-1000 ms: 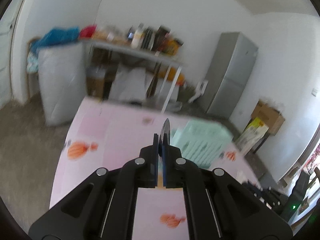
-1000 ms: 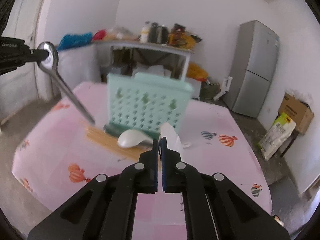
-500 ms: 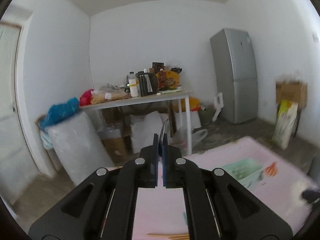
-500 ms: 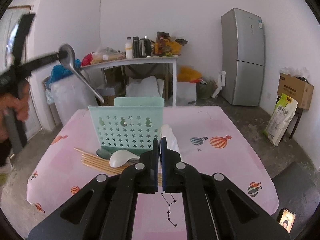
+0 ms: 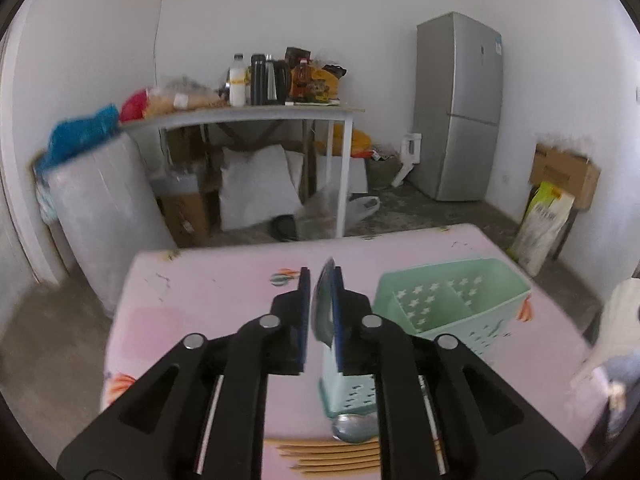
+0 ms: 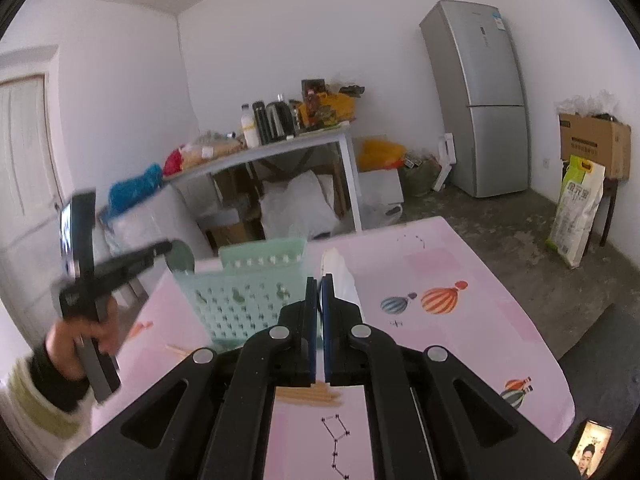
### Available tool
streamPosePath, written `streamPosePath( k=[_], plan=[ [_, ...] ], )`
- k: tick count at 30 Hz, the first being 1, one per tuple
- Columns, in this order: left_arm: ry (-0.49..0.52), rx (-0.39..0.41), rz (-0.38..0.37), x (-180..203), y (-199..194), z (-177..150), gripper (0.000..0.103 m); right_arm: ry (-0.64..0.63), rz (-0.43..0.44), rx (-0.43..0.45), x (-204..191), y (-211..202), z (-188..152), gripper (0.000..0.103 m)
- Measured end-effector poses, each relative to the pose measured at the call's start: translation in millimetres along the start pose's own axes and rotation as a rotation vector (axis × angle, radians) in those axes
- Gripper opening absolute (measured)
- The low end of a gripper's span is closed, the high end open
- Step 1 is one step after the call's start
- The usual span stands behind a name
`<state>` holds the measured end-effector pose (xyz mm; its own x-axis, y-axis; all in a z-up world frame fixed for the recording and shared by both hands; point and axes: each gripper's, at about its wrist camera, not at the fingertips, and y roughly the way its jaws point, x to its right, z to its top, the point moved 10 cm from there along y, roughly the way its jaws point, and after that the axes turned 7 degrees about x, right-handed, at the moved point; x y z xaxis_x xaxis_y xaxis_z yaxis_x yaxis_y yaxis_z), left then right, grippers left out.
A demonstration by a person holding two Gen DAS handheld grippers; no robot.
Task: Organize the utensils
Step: 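Lower the silver spoon into the green holder and open the left tool while the right tool lifts the paddle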
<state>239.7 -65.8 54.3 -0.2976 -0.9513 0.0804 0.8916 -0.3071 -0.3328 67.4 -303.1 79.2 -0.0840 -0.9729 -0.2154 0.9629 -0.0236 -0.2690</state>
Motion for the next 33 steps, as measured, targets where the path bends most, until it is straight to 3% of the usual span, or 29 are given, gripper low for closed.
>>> streamPosePath(
  k=[5, 11, 19, 27, 33],
  plan=[
    [-0.113, 0.016, -0.046, -14, -6, -1, 0.026, 0.029, 0.057, 0.041, 0, 0, 28, 0.002],
    [-0.206, 0.049, -0.069, -33, -35, -6, 0.035, 0.062, 0.202, 0.113, -25, 7, 78, 0.002],
    [-0.251, 0.002, -0.084, -45, -60, -40, 0.055, 0.156, 0.391, 0.170, -55, 36, 123, 0.002],
    [-0.253, -0.082, -0.075, -38, -67, -84, 0.069, 0.253, 0.423, 0.091, -51, 94, 85, 0.002],
    [-0.206, -0.166, -0.088, -19, -63, -119, 0.075, 0.307, 0.324, -0.062, -22, 133, 17, 0.003]
  ],
)
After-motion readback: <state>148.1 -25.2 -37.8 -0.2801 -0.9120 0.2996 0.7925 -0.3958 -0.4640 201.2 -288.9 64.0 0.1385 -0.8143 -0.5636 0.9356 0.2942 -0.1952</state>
